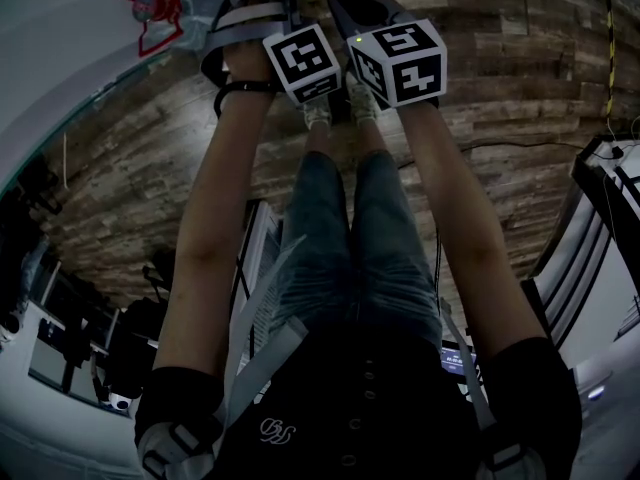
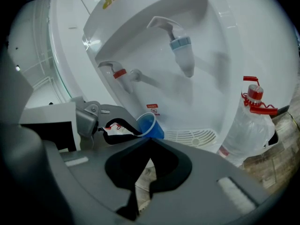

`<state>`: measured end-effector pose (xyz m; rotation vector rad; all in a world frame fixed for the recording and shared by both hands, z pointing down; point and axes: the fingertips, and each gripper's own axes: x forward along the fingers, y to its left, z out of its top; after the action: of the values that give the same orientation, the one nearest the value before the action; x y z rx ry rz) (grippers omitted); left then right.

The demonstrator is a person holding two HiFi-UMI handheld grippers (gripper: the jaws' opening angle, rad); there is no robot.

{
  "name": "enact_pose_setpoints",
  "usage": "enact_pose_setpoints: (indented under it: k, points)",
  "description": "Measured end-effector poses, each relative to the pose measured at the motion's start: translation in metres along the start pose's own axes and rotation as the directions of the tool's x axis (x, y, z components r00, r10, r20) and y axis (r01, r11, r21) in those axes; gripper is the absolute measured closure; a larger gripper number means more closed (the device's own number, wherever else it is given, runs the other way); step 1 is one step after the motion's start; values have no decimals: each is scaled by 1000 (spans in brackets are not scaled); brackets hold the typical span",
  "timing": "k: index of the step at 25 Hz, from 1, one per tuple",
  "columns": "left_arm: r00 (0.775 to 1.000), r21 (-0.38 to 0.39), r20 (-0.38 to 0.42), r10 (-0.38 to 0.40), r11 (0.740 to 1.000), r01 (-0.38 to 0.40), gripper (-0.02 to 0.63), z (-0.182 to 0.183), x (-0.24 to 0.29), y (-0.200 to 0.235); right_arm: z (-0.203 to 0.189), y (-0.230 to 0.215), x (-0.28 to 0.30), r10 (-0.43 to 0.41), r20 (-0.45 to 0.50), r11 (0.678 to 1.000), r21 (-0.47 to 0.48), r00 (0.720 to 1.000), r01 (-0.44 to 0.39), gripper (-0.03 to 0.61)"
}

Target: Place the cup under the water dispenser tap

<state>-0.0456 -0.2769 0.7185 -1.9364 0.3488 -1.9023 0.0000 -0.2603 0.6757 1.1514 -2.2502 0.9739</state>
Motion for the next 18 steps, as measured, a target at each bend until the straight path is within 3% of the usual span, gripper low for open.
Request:
enact_pose_setpoints:
  k: [9,18]
  points:
    - [1000,33,-1,10,999,-10,586,0,10,3,-6,4,1,14,-11,1000,-4,1000,-14,578]
    - [1000,-10,3,10,1000,-10,572,2,16,1,-13,0,-4,-3,-24,1000,6,1000,3,578]
